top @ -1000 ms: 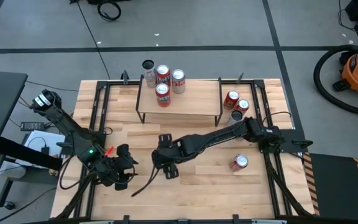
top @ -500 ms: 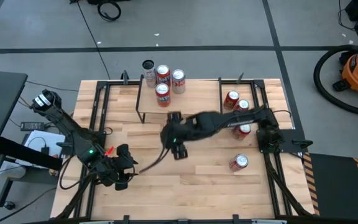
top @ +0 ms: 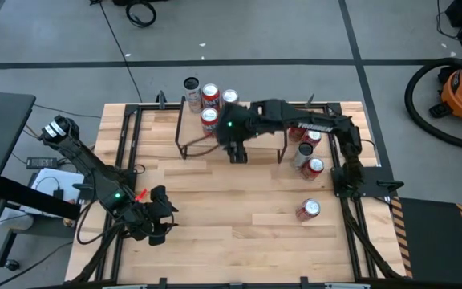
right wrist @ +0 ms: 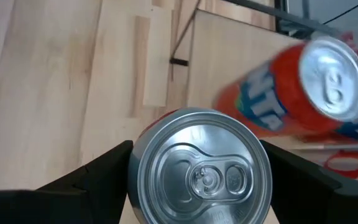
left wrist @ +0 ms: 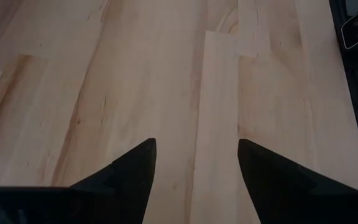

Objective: Place canned beverage on shelf
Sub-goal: Put the bottom left silver soda can on the shelf aligned with the other silver soda can

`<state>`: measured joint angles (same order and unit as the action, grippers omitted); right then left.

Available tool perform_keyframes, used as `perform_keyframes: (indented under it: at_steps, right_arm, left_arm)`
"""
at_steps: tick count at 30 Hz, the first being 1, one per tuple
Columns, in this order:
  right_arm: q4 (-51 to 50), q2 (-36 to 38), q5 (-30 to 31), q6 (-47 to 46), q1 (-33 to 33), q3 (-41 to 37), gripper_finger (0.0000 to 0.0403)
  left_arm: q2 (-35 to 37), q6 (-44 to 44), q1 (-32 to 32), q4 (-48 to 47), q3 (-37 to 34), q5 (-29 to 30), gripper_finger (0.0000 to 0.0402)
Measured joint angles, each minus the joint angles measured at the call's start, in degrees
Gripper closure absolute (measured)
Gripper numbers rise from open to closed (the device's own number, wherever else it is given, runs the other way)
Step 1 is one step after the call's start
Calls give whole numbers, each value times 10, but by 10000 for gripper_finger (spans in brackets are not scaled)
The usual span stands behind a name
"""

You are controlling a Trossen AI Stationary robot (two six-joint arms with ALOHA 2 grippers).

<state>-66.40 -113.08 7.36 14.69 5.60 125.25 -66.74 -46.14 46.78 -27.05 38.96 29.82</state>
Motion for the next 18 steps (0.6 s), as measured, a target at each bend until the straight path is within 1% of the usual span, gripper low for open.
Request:
perform_keyframes:
  at_steps: [3, 7, 18]
  right_arm:
    - [-1, 3, -29, 10, 26, 0, 86]
    - [-7, 6, -46, 19, 54, 0, 86]
    - [9, 6, -90, 35, 96, 0, 85]
  left_arm:
    - [0, -13, 0, 1, 0, 0, 163]
    - [0, -26, 0, 4, 0, 0, 163]
    - [0, -50, 0, 7, 0, 0, 163]
